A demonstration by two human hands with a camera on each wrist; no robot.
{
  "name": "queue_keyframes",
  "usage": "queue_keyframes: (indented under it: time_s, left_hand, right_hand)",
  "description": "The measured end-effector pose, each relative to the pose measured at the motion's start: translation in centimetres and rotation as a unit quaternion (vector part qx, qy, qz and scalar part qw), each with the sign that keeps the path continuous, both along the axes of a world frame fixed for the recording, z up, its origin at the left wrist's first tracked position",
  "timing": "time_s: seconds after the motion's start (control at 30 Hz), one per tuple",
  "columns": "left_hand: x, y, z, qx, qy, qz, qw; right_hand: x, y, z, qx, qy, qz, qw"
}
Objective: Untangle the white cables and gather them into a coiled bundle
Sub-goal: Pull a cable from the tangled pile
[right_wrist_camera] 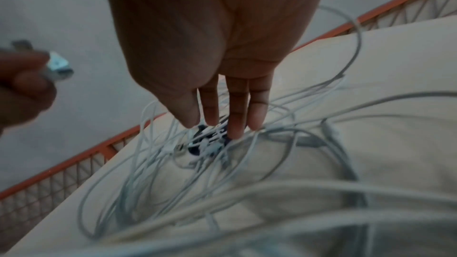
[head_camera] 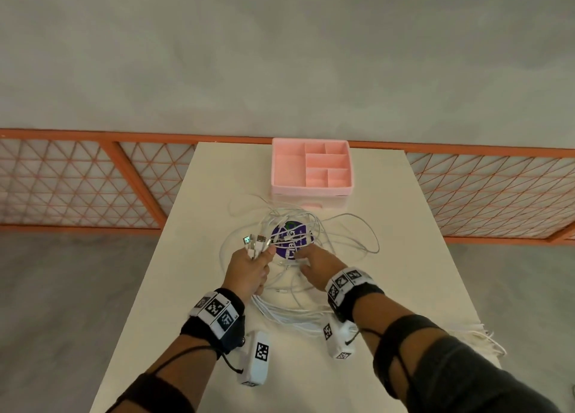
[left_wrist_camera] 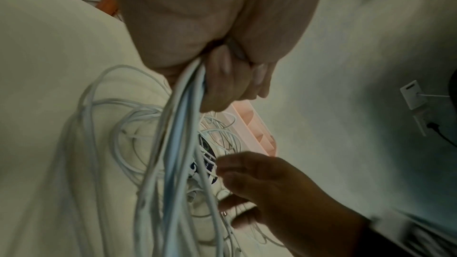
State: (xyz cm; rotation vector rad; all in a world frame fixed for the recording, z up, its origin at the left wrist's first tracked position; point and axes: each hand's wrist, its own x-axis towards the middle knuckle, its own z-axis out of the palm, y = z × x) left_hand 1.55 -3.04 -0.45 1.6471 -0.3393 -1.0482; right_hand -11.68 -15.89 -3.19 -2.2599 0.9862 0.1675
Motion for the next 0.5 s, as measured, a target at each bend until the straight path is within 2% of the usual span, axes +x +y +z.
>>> queue_keyframes:
  time_s: [0.13,0.23,0.4,0.5]
  left_hand:
    - [-1.8,0.0,0.0,-0.011,0.007,-0.027,1.000]
    - [-1.9,0.3,0.1,-0.017,0.012,-0.005,1.000]
    - [-1.4,0.4,-0.5,-0.029,0.001,0.008,1.000]
    - [-1.3,-0.1,-0.3,-0.031,-0.032,0.005,0.999]
  right_hand:
    - [1.0,-0.2,-3.2,-0.032,0.067,0.001,0.997]
    - [1.0,-0.2,-5.2,-0.080,0.127,0.025,0.988]
    - [0.1,0.5,-5.6,-0.087,0.124,0.003,0.988]
    - [-0.3,0.5,-4.3,-0.067,0.134,0.007,0.989]
